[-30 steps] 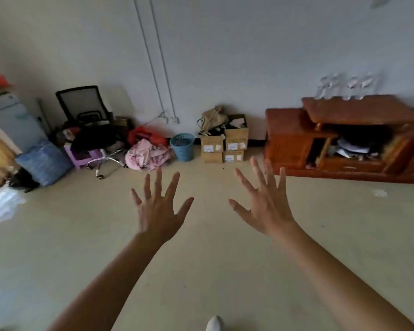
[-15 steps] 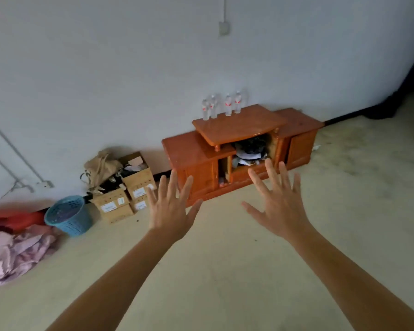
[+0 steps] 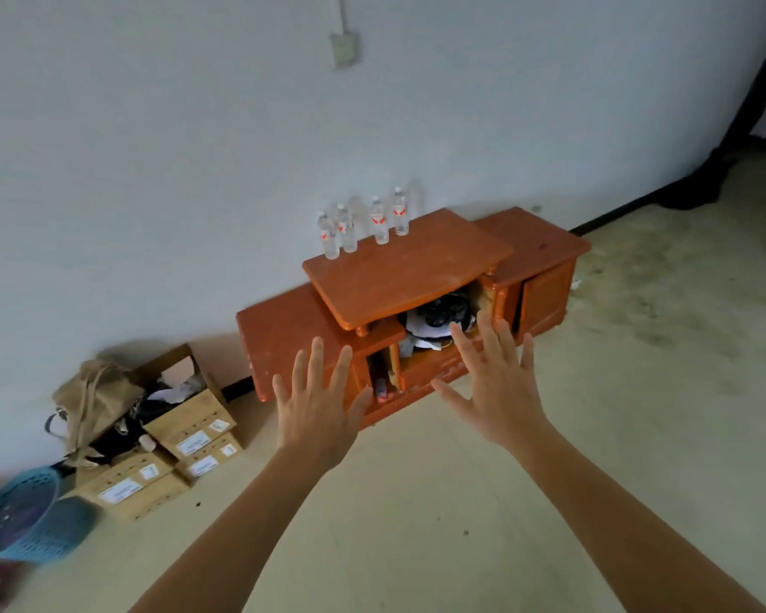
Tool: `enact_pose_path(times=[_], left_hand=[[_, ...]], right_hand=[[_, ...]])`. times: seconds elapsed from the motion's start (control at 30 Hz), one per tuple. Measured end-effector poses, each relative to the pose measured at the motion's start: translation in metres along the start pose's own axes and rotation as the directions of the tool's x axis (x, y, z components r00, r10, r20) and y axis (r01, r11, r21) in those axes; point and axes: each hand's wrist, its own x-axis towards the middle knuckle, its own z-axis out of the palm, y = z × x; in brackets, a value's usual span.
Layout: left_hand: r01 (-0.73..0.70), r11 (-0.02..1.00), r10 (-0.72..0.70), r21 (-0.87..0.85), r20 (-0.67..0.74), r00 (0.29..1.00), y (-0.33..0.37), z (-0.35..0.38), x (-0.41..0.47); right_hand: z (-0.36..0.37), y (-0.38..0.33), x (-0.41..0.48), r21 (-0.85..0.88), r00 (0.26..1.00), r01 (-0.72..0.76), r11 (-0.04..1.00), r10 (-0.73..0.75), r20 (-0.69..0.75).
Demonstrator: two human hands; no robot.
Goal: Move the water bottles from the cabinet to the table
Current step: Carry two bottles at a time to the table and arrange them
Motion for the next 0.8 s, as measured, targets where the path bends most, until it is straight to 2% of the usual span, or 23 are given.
enact_pose_path(times=[0.23,0.43,0.63,0.8], left_hand=[[0.08,0.995,-0.078,-0.065,0.033,0.996,-0.021,0.048,0.151],[0.081,0.986,-0.064,-0.146,0.117,0.991,-0.043,0.107,0.327],[0.036,0.973,-0.011,-0.229,0.112,0.994,-0.046,0.104,0.519],[-0.019,0.972,0.042,-0.234,0.094,0.995,-0.026,0.113,0.632]], right_hand=[[0.075,0.019,0.145,0.045,0.996,0.0,0.999,-0.004,0.089],[0.148,0.041,0.298,0.018,0.986,-0.013,1.0,0.009,0.164],[0.159,0.079,0.47,0.036,0.985,-0.111,0.993,0.106,0.136],[0.18,0.117,0.558,0.089,0.975,-0.19,0.978,0.177,0.131]])
